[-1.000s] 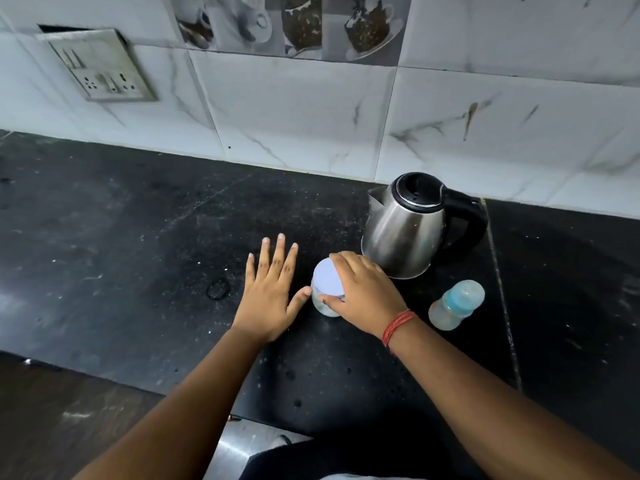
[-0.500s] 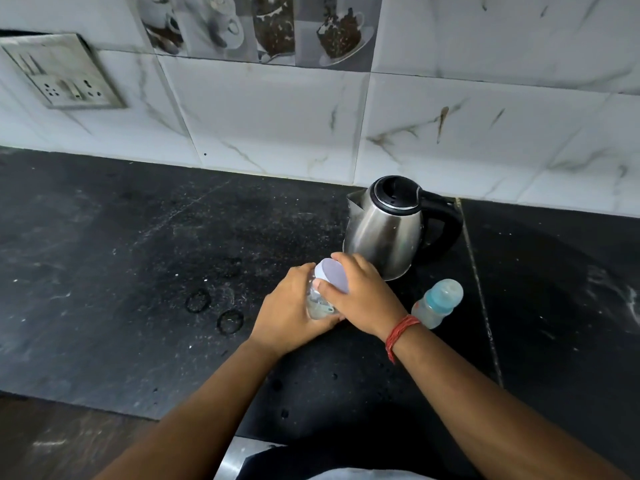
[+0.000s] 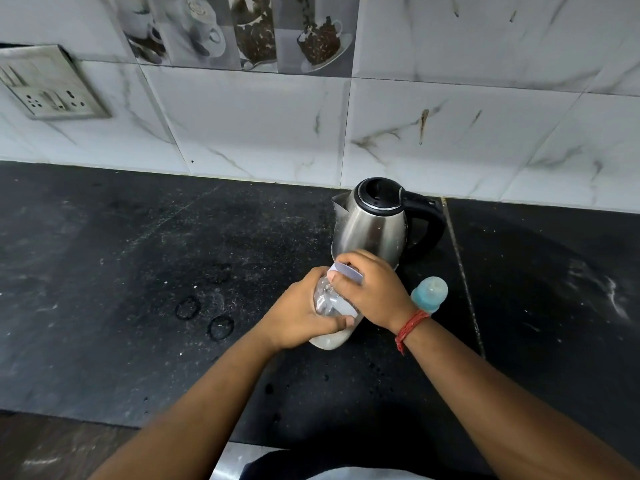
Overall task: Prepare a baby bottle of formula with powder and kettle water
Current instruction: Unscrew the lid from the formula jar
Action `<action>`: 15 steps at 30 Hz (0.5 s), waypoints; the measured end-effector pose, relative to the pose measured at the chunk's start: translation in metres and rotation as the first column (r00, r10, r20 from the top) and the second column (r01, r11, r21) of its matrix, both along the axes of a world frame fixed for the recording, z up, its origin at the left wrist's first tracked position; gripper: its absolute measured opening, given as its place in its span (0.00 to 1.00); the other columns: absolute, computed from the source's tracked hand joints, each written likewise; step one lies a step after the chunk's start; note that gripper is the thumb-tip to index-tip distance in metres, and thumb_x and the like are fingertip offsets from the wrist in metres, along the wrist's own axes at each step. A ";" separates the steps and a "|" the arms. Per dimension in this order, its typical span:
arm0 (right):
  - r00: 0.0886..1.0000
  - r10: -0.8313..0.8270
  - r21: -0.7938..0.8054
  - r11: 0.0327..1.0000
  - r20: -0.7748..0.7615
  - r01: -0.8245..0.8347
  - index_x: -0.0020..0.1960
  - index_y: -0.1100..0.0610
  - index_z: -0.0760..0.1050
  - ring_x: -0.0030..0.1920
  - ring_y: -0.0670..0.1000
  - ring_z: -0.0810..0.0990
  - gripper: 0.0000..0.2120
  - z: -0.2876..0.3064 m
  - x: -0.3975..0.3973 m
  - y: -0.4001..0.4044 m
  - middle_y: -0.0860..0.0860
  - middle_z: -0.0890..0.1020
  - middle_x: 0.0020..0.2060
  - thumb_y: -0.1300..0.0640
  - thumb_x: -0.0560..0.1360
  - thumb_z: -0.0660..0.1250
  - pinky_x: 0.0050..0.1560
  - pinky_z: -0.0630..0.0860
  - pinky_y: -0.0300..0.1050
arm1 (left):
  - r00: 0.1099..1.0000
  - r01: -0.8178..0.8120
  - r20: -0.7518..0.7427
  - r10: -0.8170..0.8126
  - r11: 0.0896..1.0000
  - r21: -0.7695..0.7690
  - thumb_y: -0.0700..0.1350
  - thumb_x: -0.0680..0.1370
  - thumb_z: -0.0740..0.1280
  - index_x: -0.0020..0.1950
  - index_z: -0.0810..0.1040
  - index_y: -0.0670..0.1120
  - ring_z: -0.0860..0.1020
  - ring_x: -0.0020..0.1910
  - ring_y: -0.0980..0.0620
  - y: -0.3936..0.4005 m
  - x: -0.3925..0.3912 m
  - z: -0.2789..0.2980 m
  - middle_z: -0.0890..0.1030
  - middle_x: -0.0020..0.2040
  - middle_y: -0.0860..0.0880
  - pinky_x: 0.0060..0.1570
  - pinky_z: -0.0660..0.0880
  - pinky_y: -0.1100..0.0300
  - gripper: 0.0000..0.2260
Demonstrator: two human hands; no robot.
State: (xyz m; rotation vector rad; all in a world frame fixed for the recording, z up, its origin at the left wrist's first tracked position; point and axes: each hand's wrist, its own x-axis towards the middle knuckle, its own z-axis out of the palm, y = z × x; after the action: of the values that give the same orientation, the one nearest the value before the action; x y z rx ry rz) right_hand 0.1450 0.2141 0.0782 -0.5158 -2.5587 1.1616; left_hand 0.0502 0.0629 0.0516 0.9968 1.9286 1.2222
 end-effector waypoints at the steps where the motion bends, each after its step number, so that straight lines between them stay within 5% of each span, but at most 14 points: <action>1: 1.000 0.012 -0.020 1.000 -0.029 -0.013 0.51 0.57 0.80 0.47 0.46 0.80 0.23 0.001 0.000 0.001 0.47 0.82 0.46 0.38 0.71 0.63 0.52 0.77 0.47 | 0.998 0.023 0.050 -0.024 1.000 0.021 0.58 0.64 0.78 0.66 0.72 0.54 0.82 0.55 0.51 0.001 -0.001 0.003 0.83 0.57 0.52 0.58 0.80 0.44 0.34; 7: 0.964 0.144 -0.104 0.980 -0.222 -0.170 0.53 0.61 0.81 0.50 0.46 0.81 0.19 0.009 0.000 0.009 0.51 0.83 0.47 0.46 0.75 0.66 0.54 0.77 0.42 | 0.907 0.122 0.385 -0.171 0.981 0.149 0.46 0.68 0.77 0.65 0.71 0.35 0.80 0.52 0.47 0.002 -0.004 0.014 0.81 0.53 0.44 0.53 0.77 0.53 0.30; 10: 0.943 0.221 -0.112 0.960 -0.250 -0.255 0.54 0.62 0.80 0.50 0.50 0.81 0.17 0.008 -0.001 0.013 0.52 0.82 0.48 0.49 0.77 0.65 0.54 0.77 0.45 | 0.850 0.153 0.479 -0.218 0.973 0.171 0.45 0.69 0.75 0.67 0.72 0.36 0.80 0.53 0.47 0.001 -0.005 0.014 0.82 0.54 0.44 0.53 0.77 0.54 0.29; 13: 0.953 0.266 -0.121 0.951 -0.145 -0.284 0.56 0.58 0.79 0.51 0.48 0.80 0.19 0.010 -0.003 0.019 0.50 0.81 0.50 0.45 0.77 0.62 0.55 0.76 0.42 | 0.883 0.170 0.420 -0.211 0.976 0.132 0.44 0.71 0.75 0.66 0.72 0.38 0.80 0.55 0.48 0.002 -0.004 0.020 0.82 0.55 0.45 0.54 0.77 0.55 0.26; 15: 0.969 0.240 -0.056 0.970 0.057 -0.237 0.56 0.51 0.79 0.53 0.45 0.79 0.23 0.014 -0.007 0.024 0.46 0.80 0.53 0.36 0.76 0.58 0.58 0.76 0.44 | 0.964 0.153 0.214 -0.160 0.987 0.049 0.44 0.71 0.78 0.66 0.72 0.42 0.81 0.56 0.50 0.006 -0.002 0.023 0.82 0.57 0.48 0.54 0.78 0.56 0.26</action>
State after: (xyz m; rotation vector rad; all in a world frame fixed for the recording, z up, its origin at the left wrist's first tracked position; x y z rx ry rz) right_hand 0.1378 0.2382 0.0923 -0.2633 -2.7105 1.3086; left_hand 0.0484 0.0693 0.0746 0.9686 1.6351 1.2203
